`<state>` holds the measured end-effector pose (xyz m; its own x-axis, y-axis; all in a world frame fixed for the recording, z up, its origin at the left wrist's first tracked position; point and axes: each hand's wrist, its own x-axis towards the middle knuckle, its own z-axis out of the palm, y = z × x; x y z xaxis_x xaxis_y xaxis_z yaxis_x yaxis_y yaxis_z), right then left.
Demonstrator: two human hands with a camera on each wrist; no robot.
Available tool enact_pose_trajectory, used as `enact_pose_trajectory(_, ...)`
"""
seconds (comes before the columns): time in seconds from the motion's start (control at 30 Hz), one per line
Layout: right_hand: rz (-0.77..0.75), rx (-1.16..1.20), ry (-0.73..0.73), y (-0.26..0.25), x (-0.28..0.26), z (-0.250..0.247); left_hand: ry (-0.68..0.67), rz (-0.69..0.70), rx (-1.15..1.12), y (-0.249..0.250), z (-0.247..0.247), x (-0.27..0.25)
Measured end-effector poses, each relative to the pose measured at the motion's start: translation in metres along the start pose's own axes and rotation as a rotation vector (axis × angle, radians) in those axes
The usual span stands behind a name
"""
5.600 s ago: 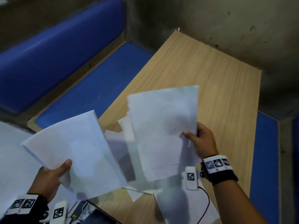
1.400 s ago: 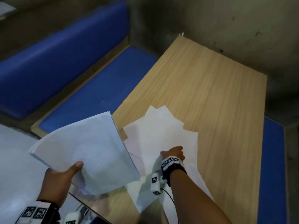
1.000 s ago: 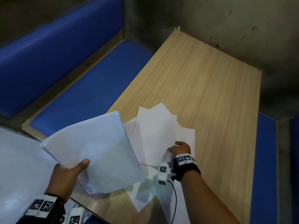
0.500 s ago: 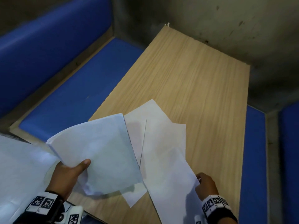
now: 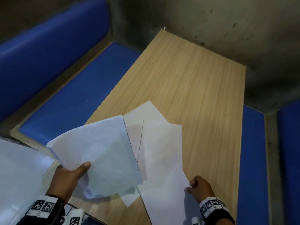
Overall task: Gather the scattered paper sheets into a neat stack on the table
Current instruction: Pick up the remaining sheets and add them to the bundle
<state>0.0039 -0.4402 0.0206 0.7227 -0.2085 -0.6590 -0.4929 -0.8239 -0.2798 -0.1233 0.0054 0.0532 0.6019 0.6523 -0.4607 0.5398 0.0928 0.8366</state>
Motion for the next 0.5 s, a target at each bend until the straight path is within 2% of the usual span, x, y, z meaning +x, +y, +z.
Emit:
enact_pose_trajectory(0.07, 0.016, 0.005, -0.018, 0.003, 0.002, 0.005, 0.006, 0.0, -0.003, -0.003, -0.002, -0.002)
enact_pose_trajectory(0.17, 0.009, -0.163, -0.048, 0.005, 0.0, 0.019, 0.022, -0.006, -0.012, -0.003, -0.006, -0.007)
enact_pose_trajectory(0.33, -0.022, -0.188, -0.08, 0.005, -0.01, 0.039, 0.053, -0.031, -0.05, -0.004, -0.01, -0.012)
enact_pose_trajectory(0.5, -0.258, 0.07, -0.151, -0.019, -0.022, 0.016, 0.055, -0.038, -0.051, -0.009, -0.019, -0.011)
